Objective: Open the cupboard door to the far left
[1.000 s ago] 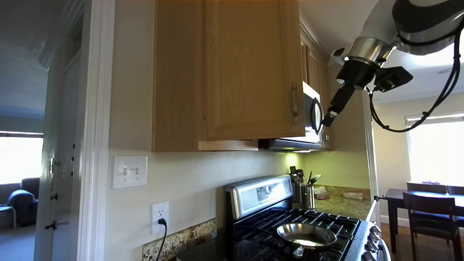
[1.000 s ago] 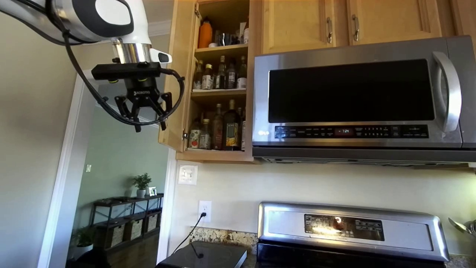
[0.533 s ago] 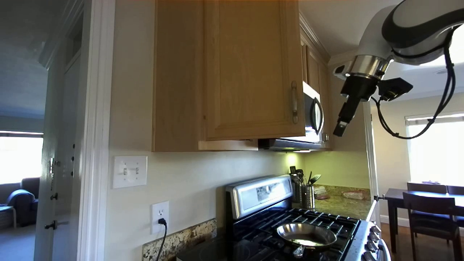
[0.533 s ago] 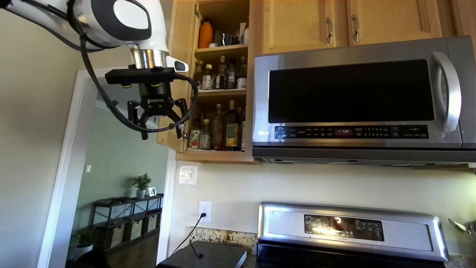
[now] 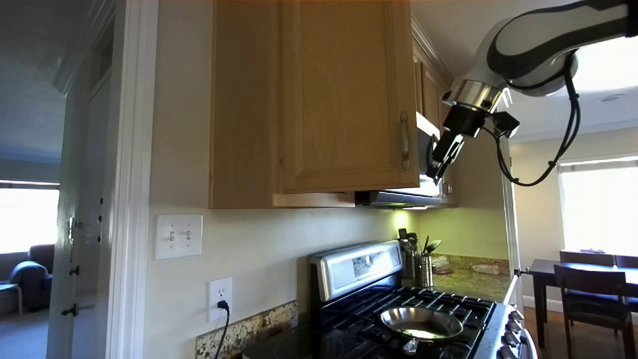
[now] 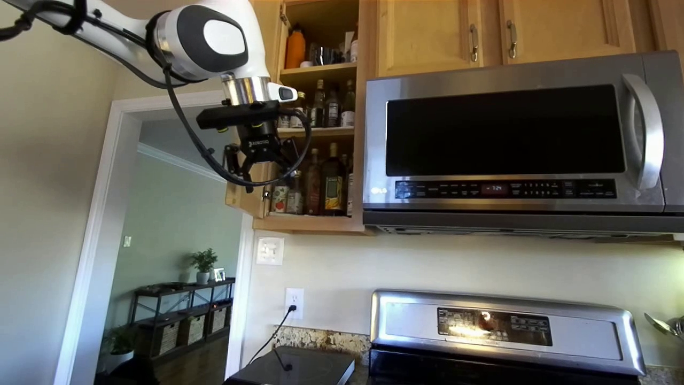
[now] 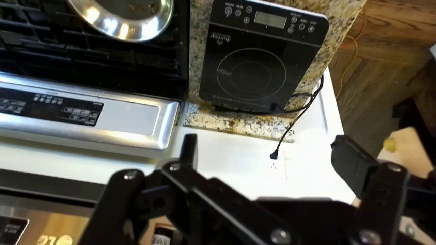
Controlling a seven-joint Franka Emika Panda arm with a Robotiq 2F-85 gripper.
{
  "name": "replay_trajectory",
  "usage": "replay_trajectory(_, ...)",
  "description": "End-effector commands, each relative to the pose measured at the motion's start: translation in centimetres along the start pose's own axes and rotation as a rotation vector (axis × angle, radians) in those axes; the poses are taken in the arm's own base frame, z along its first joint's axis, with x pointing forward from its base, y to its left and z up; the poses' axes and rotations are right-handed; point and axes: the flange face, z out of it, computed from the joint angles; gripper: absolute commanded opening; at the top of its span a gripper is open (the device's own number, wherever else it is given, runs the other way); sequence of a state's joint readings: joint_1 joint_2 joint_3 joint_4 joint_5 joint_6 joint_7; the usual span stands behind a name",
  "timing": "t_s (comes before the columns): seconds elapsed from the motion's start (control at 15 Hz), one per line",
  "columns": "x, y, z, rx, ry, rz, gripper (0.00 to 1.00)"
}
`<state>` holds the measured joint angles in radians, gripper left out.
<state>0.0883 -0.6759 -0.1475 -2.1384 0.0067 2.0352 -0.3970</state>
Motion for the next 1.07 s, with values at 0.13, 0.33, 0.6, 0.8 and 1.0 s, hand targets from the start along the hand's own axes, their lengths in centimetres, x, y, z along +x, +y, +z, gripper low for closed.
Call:
replay_trajectory(0.13,5.3,-0.4,2.2,-0.014,0.101,-0.001,1.0)
replay_trajectory(0.33,6.8,-1.5,3.9,0.024,0.123,-0.016,1.0)
replay_trajectory(0.6,7.4,-3.3,5.0,0.089,0.109,-0.026,1.0)
replay_trajectory(0.8,7.3,-5.0,4.6,0.132,0.112,-0.042,1.0)
replay_trajectory(1.0,7.4,-7.1,4.0,0.183,0.122,-0.066,1.0)
